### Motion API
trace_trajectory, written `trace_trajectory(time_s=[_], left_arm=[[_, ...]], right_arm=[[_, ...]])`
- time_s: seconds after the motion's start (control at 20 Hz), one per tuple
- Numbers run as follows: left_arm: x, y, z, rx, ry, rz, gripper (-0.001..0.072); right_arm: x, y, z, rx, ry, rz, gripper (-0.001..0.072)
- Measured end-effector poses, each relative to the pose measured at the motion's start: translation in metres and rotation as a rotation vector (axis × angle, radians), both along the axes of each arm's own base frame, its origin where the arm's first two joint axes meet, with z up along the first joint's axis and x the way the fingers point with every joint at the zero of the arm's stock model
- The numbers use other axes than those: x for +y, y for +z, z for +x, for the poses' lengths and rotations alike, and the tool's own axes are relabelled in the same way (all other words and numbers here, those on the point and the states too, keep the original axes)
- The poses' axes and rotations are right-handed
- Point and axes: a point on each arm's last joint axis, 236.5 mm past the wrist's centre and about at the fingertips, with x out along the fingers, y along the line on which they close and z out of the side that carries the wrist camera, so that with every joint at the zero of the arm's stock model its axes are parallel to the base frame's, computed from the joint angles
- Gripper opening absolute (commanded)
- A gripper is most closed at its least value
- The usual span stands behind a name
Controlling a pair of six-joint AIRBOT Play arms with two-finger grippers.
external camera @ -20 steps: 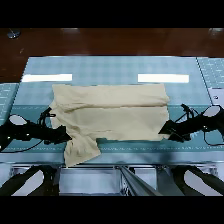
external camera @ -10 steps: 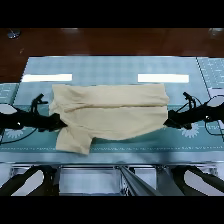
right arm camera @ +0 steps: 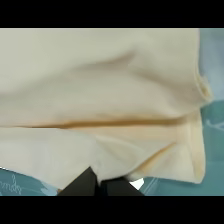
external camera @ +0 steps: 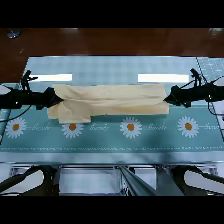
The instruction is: Fold the shirts.
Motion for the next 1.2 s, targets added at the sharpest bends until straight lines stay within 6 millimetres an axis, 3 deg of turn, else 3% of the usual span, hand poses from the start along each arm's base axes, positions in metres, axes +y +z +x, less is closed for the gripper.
trace_trajectory(time_s=[0.4, 0.65, 0.7, 0.75, 0.8, 0.9, 1.0, 1.1, 1.2], left_arm=[[0.005, -0.016, 0.081, -0.002, 0.012, -0.014, 0.0018], [-0.001, -0.035, 0.097, 0.039, -0.023, -0.031, 0.0019], [-0.001, -0.038, 0.096, 0.049, -0.029, -0.032, 0.0087], [0.002, -0.04, 0.096, 0.056, -0.031, -0.03, 0.0383], [0.005, -0.041, 0.096, 0.061, -0.034, -0.031, 0.0693], [0.009, -0.035, 0.089, 0.082, -0.071, -0.046, 0.0701], [0.023, -0.021, 0.084, 0.092, -0.108, -0.038, 0.0701], [0.054, -0.008, 0.076, 0.123, -0.089, 0.022, 0.0702], [0.099, 0.009, 0.061, 0.15, -0.022, 0.116, 0.0702]], right_arm=[[-0.009, -0.012, 0.056, -0.038, -0.054, 0.03, 0.0032], [-0.001, -0.025, 0.081, -0.056, -0.104, 0.08, 0.0032], [0.0, -0.029, 0.084, -0.053, -0.112, 0.088, 0.0034], [0.002, -0.032, 0.087, -0.051, -0.124, 0.101, 0.0229], [0.003, -0.033, 0.09, -0.051, -0.135, 0.112, 0.0602], [0.003, -0.032, 0.095, -0.059, -0.146, 0.129, 0.0618], [-0.003, -0.017, 0.101, -0.075, -0.137, 0.158, 0.0618], [-0.02, 0.004, 0.104, -0.098, -0.135, 0.178, 0.0618], [-0.041, 0.025, 0.096, -0.114, -0.126, 0.179, 0.0618]])
